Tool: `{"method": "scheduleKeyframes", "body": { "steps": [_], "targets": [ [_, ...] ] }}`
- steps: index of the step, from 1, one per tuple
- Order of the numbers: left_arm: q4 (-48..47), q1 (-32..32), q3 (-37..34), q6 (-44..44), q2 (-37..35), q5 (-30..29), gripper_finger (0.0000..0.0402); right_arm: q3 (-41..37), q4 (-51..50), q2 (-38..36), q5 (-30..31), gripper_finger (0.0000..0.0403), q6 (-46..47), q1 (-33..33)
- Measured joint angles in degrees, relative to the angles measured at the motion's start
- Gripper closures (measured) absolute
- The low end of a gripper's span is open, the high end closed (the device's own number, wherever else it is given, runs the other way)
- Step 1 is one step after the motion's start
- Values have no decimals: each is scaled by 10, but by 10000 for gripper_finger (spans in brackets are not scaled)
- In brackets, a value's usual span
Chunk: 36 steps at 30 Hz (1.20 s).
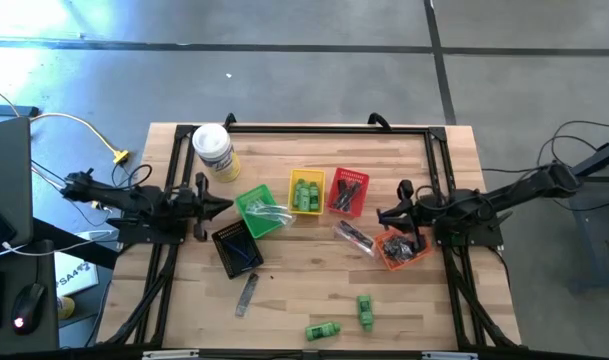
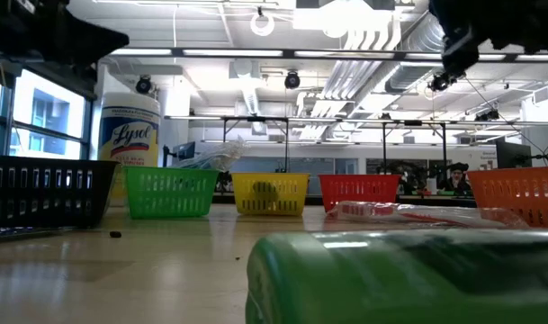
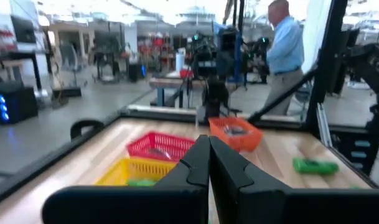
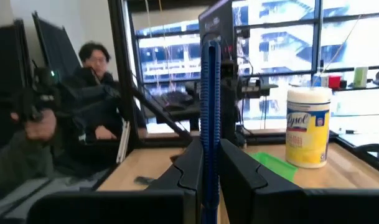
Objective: Pick & Place Travel size toiletries
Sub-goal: Put the blue razor into the black bin
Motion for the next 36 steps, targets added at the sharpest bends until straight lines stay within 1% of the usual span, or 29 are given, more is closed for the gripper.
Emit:
{"method": "scheduleKeyframes", "body": {
  "steps": [5, 7, 10, 15, 17, 19, 22, 24, 30, 36],
  "targets": [
    [136, 0, 1, 32, 82, 13, 400, 56, 21, 90, -1, 372, -19, 0],
    [166, 0, 10, 34, 117, 15, 393, 78, 26, 124, -1, 372, -25, 0],
    [183, 0, 40, 34, 174, 17, 371, 112, 30, 173, -1, 372, -34, 0],
    [185, 0, 114, 29, 285, 19, 315, 167, 37, 246, -12, 373, -53, 0],
    [183, 0, 148, 30, 331, 34, 294, 184, 51, 268, -16, 373, -63, 0],
    [185, 0, 186, 36, 374, 68, 274, 200, 60, 287, -15, 373, -69, -2],
    [185, 0, 244, 58, 438, 142, 249, 226, 59, 314, -16, 373, -72, -9],
    [184, 0, 282, 67, 478, 171, 235, 244, 59, 335, -18, 373, -79, -10],
    [186, 1, 378, 101, 574, 163, 201, 298, 60, 391, -21, 373, -94, -7],
    [186, 3, 435, 105, 637, 162, 179, 336, 79, 418, -19, 373, -133, 21]
  ]
}}
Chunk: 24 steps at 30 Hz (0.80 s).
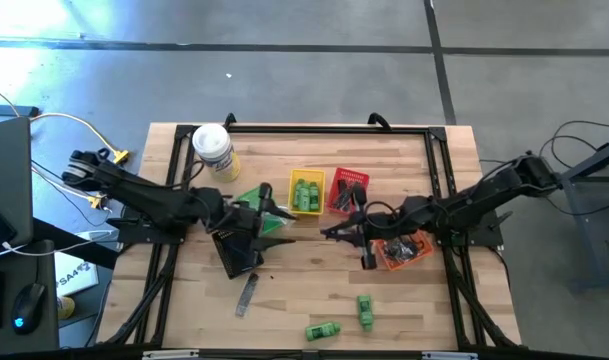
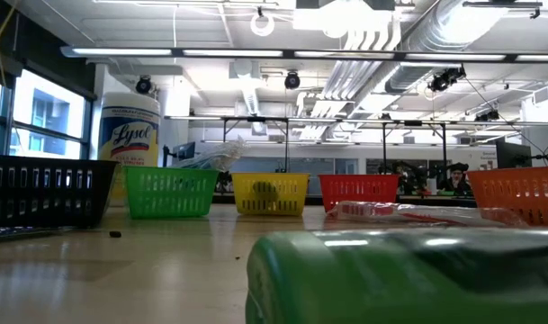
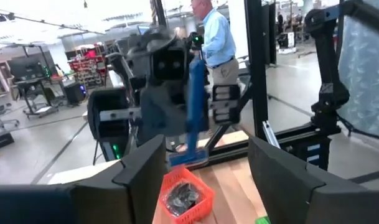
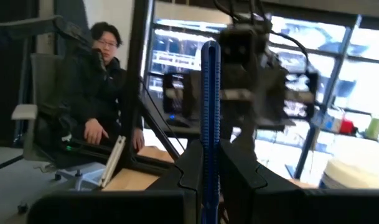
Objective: Pick & Place Travel size toiletries
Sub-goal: Put the blue razor into the black bin
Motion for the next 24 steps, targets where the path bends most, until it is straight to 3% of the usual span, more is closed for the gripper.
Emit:
{"method": "scheduleKeyframes", "body": {
  "steps": [8, 13, 24],
  "targets": [
    [46, 23, 29, 3, 52, 13, 174, 19, -16, 15, 6, 373, -8, 1],
    [60, 36, 29, -1, 61, 53, 174, 19, -15, 16, 13, 373, -8, -6],
    [70, 66, 29, -31, 61, 58, 174, 34, 26, 63, -12, 373, -4, -45]
  ]
}}
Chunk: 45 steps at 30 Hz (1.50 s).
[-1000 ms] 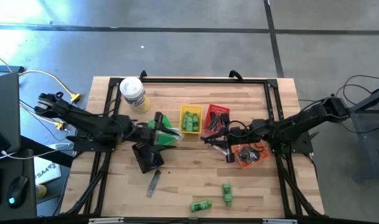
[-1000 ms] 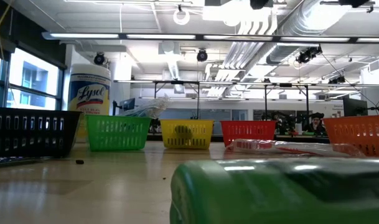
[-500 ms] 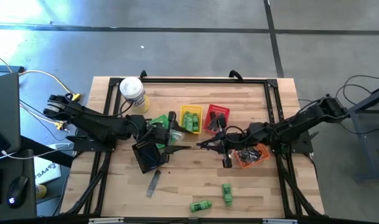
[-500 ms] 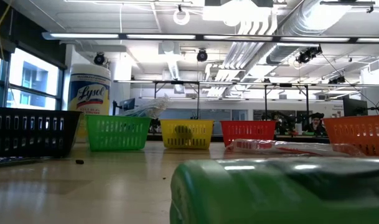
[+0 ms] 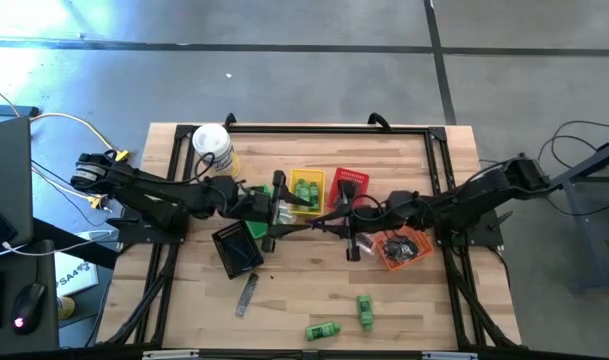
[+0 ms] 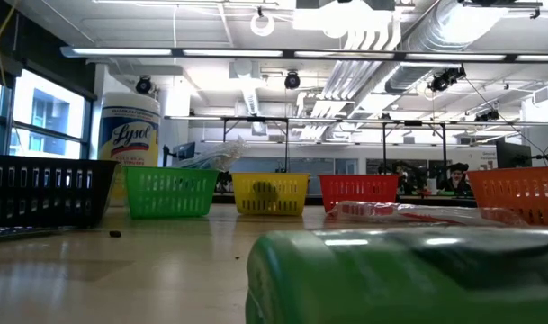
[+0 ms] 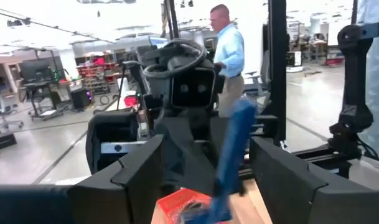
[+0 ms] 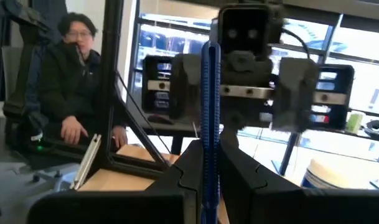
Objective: Pick & Place Travel size toiletries
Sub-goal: Put the blue razor into the black bin
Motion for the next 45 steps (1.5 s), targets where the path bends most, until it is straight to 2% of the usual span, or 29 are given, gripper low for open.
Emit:
{"method": "scheduleKeyframes", "body": {
  "steps": [7, 18, 23, 30, 31, 36, 40, 43, 45],
  "targets": [
    [-6, 7, 0, 2, 8, 2, 174, 43, -9, 43, -3, 373, -2, -6],
    [-7, 7, 0, 15, 17, 14, 183, 46, -8, 44, 0, 373, -4, -6],
    [-5, 7, 0, 15, 13, 63, 239, 46, -12, 44, 0, 373, -4, -5],
    [-7, 7, 0, 23, 11, 88, 369, 46, -15, 44, -2, 373, -2, -5],
    [-11, 7, 0, 26, 11, 88, 378, 46, -16, 44, -2, 373, -1, -5],
    [-25, 7, 0, 27, 11, 76, 376, 45, -20, 44, 0, 371, -4, -6],
    [-30, 7, 0, 23, 11, 75, 378, 45, -20, 45, -4, 344, -3, -6],
    [-37, 7, -1, 24, 6, 76, 378, 45, -20, 44, -27, 300, 16, -6],
    [-35, 7, -1, 27, 5, 75, 378, 45, -23, 39, -18, 265, 28, -6]
  ]
}}
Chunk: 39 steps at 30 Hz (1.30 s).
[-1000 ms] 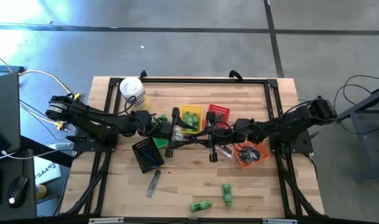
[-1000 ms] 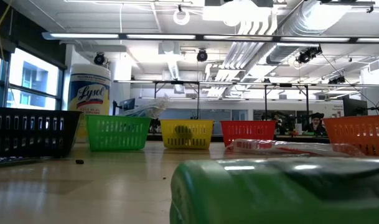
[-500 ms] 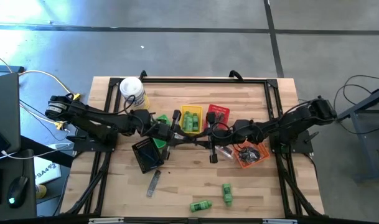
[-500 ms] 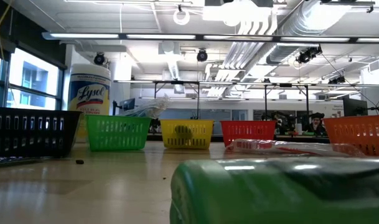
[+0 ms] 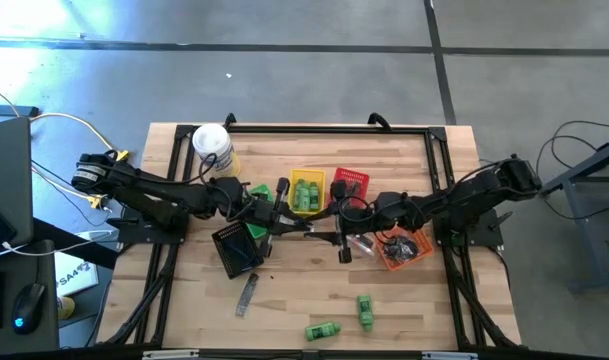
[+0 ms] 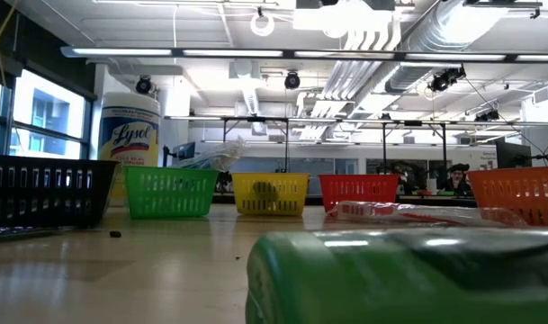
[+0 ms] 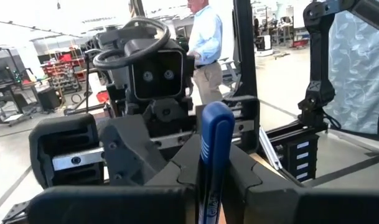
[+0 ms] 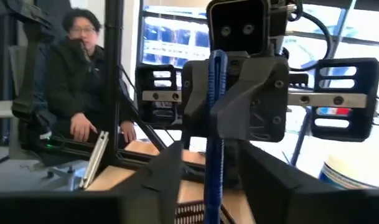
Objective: Pick & Place Travel size toiletries
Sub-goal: Put the blue razor into the black bin
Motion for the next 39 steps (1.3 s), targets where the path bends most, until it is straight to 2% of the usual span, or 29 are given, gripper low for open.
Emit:
{"method": "scheduleKeyframes", "body": {
  "steps": [5, 10, 15, 20, 24, 31, 39],
  "targets": [
    [-26, 0, -1, 1, -29, -3, 379, -4, -74, -60, 46, 195, -4, 0],
    [-106, 0, -1, 3, -99, -13, 379, -56, -120, -171, 30, 185, 17, 1],
    [-205, 0, -2, 3, -172, -28, 379, -139, -128, -287, 32, 229, 40, 1],
    [-320, 0, -2, 3, -237, -47, 379, -231, -128, -387, 32, 316, 80, 1],
    [-385, 0, -3, -11, -280, -97, 379, -287, -128, -446, 32, 388, 96, 1],
    [-388, 0, -74, -5, -378, -110, 379, -335, -132, -494, 13, 400, 130, 1],
    [-272, 0, -253, -40, -532, -121, 379, -341, -178, -527, -12, 401, 135, 1]
  ]
}}
